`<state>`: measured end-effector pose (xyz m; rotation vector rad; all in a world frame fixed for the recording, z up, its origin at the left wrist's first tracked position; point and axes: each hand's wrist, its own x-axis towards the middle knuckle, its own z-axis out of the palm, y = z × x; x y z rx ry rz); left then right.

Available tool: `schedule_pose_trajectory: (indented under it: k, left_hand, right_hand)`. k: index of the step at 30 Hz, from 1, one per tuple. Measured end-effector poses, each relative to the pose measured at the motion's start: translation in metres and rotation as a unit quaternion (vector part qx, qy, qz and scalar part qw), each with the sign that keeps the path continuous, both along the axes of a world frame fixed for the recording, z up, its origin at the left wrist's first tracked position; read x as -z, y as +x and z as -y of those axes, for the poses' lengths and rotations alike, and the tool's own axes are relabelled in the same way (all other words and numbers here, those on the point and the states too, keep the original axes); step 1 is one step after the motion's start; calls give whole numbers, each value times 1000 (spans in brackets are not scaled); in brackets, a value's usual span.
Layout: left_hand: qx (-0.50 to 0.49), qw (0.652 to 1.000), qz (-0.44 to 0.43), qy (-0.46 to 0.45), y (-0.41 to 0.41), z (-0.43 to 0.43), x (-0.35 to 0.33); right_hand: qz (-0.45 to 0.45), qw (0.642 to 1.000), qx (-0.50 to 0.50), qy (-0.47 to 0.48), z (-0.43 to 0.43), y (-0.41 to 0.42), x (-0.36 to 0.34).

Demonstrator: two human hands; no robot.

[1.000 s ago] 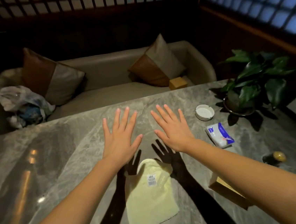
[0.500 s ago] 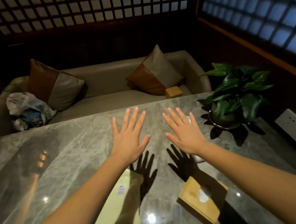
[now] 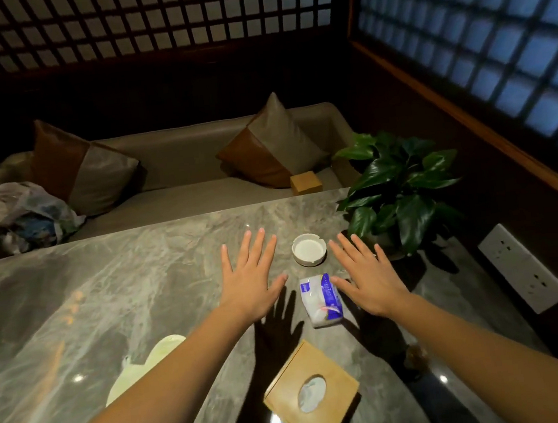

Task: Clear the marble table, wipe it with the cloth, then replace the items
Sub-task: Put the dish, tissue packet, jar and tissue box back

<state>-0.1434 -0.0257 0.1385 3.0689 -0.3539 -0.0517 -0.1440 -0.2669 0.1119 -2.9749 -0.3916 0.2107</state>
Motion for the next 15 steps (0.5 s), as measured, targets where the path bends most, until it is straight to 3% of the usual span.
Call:
schedule_pose_trajectory:
  k: [9, 15]
  left_hand:
    - [-45, 993, -106, -27, 35, 28, 33]
    - [-47, 983, -176, 4, 66, 42, 69]
  right_hand:
    - [-98, 990, 13, 95, 32, 27, 39]
    - [-169, 981, 33, 94, 26, 52, 66]
